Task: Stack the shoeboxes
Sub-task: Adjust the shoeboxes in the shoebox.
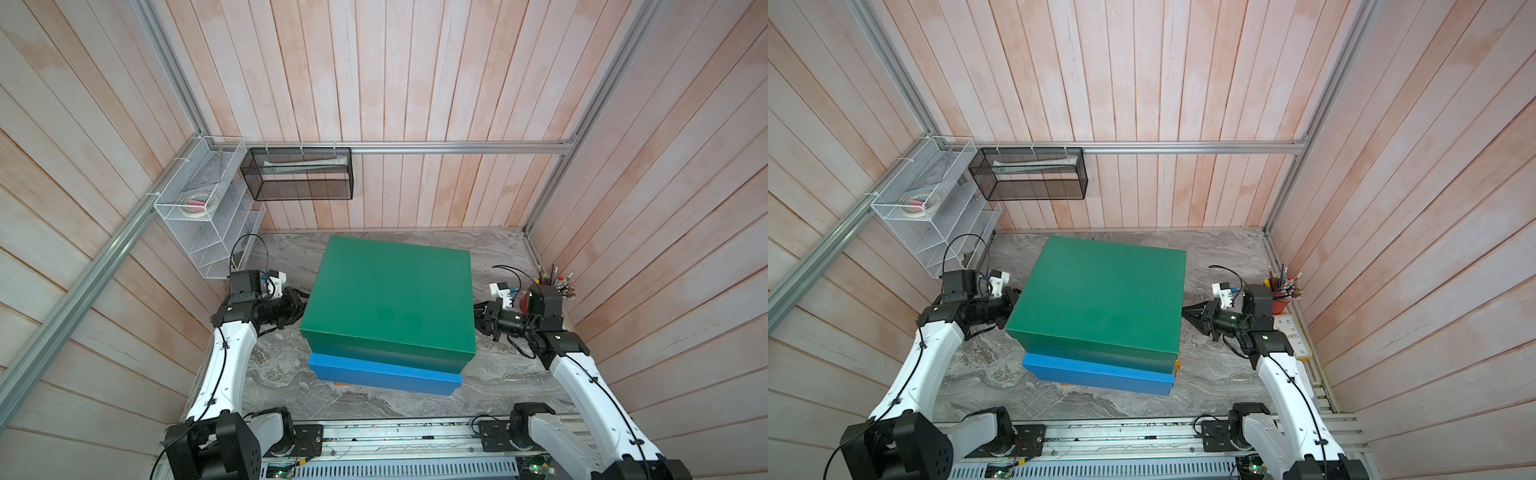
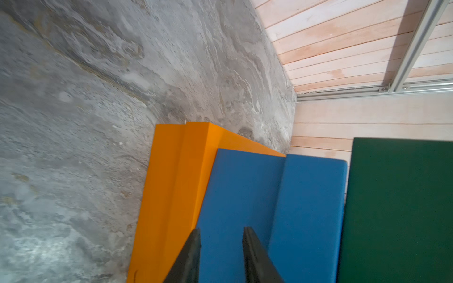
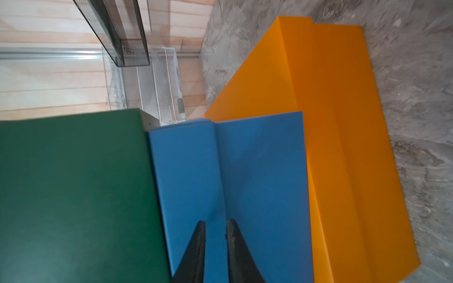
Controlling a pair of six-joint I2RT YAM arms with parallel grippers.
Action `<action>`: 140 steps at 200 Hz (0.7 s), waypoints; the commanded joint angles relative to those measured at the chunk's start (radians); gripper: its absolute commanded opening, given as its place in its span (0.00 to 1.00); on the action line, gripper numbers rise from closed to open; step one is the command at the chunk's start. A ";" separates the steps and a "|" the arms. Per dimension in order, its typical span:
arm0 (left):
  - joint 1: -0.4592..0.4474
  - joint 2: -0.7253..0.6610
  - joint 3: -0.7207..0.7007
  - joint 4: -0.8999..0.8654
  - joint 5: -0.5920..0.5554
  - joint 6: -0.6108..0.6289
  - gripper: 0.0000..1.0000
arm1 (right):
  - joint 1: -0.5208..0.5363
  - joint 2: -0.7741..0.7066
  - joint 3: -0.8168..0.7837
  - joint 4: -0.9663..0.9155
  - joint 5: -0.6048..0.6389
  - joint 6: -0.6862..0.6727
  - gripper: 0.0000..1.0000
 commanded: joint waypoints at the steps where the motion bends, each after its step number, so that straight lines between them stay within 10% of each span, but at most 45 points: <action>1: -0.008 -0.023 -0.027 0.033 0.008 -0.018 0.29 | 0.014 0.023 0.021 0.043 0.022 -0.001 0.15; 140: -0.189 -0.037 -0.043 0.165 -0.052 -0.166 0.28 | 0.054 0.274 0.178 0.196 -0.023 -0.027 0.13</action>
